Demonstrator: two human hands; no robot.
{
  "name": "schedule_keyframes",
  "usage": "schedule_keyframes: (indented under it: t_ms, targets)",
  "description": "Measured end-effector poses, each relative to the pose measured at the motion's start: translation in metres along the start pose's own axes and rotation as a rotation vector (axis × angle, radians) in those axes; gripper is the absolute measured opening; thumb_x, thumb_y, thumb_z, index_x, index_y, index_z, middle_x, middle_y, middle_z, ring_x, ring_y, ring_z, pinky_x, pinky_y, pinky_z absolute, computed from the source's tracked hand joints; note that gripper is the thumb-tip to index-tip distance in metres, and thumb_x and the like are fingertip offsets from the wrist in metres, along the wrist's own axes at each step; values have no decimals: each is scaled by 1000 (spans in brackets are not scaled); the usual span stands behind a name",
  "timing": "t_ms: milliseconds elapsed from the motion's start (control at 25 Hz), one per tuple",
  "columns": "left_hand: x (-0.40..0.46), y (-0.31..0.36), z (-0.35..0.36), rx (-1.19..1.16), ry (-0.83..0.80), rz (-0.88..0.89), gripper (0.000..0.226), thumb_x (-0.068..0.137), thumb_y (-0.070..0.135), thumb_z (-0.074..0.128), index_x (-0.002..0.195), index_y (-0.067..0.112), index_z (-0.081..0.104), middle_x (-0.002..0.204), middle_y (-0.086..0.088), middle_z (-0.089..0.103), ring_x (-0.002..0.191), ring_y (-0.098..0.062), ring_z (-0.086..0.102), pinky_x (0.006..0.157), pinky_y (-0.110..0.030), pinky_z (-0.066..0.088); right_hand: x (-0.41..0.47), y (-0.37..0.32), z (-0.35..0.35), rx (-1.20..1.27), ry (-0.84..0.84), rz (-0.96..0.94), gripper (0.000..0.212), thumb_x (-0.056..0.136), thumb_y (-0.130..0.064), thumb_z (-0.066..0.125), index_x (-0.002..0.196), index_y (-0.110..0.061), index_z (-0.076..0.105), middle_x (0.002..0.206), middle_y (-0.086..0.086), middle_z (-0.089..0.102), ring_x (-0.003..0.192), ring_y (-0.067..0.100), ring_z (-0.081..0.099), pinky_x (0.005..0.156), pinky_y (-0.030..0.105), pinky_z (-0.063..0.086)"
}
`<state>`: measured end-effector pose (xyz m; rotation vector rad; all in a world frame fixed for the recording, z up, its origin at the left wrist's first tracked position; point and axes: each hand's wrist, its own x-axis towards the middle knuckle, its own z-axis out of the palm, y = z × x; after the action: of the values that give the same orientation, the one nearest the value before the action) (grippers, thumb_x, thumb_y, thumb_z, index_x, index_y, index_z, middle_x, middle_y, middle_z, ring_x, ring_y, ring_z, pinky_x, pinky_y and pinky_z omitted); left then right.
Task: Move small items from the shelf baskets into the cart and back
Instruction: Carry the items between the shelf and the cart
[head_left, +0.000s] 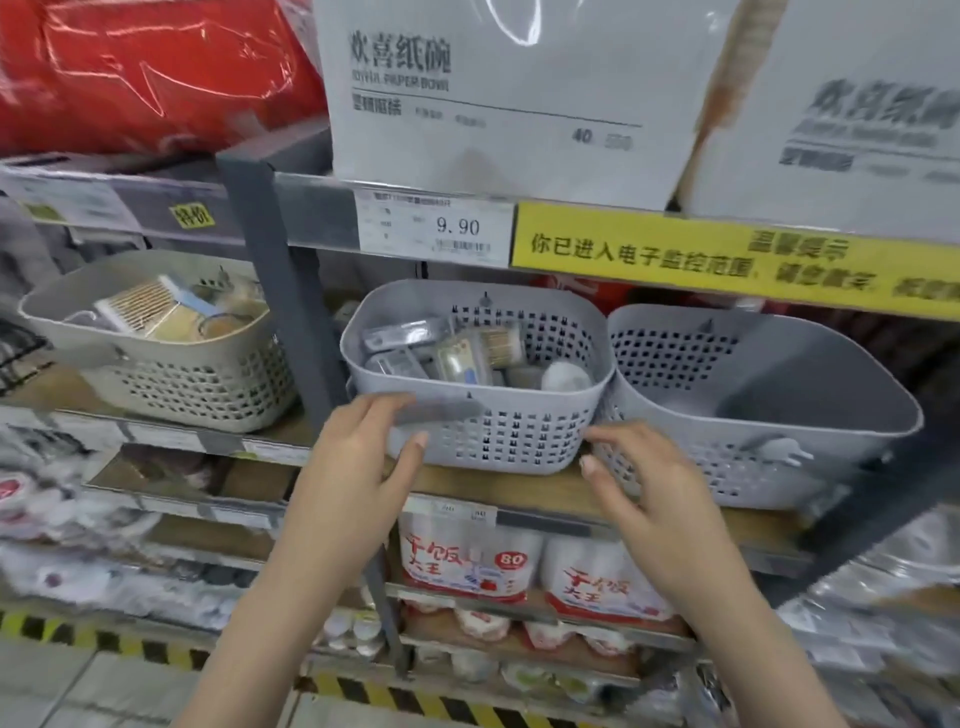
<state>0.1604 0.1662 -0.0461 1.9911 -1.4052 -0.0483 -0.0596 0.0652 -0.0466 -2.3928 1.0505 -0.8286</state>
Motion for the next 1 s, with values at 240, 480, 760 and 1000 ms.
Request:
schedule_keyframes:
  t_ms: [240,480,760,1000]
  targets:
    - [51,-6,15,192,24,9,41,92,44,39,116,19,61,110,1,64,104,-23,57,93,-43,41,65,14,14,-132,146,-147,16,87,-17,56,96,-12,68,95,-2,64,89,17,58,76,31,47]
    - [65,-18,22,242,66,92,40,93,38,37,79,21,70,75,11,66,74,-16,62,89,-37,42,80,29,18,-213,61,-214,22,86,-26,45,72,-18,59,68,-7,57,65,13,54,71,27,39]
    - [72,-24,24,159,134,181,38,93,36,44,67,20,66,60,18,42,60,-7,43,69,-28,35,125,1,20,-130,-83,-85,19,92,-31,52,83,-19,63,75,-5,67,69,14,61,62,31,47]
    - [66,-32,26,84,125,195,36,93,38,49,69,20,70,62,15,59,62,-10,54,68,-32,42,161,-16,60,-252,-361,-7,30,93,-42,51,93,-13,61,88,3,67,79,20,62,72,34,52]
